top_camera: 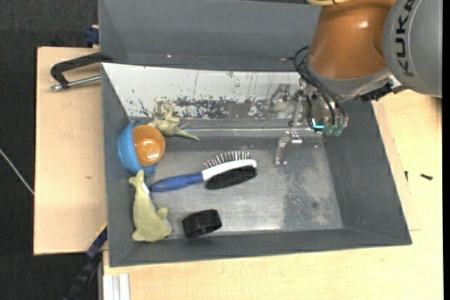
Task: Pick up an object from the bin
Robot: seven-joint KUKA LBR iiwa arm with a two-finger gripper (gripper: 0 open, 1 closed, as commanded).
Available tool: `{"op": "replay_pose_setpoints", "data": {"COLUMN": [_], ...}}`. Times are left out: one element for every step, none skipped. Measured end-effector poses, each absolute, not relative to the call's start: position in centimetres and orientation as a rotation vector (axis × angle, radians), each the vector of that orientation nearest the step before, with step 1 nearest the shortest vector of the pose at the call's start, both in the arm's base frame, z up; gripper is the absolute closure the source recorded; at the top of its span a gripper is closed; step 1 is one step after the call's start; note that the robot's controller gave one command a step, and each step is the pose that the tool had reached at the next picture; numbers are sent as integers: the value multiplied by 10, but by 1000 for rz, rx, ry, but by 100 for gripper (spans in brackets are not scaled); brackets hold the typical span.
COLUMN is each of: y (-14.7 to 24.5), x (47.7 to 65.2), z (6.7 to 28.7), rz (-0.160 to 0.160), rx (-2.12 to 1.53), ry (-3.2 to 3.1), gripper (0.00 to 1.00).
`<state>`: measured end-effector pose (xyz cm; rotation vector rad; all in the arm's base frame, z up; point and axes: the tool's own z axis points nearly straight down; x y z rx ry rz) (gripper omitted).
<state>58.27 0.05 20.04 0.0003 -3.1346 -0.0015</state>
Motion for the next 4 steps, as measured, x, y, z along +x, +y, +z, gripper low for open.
{"op": "replay_pose_setpoints", "data": {"y": [44, 77, 78, 54], "x": [582, 561, 563, 541], "z": [87, 75, 77, 221], "rz": [-3, 2, -4, 1], "rx": [14, 198, 198, 464], "ry": [-3133, -3148, -3156, -3119], "gripper": [0, 0, 100, 100]}}
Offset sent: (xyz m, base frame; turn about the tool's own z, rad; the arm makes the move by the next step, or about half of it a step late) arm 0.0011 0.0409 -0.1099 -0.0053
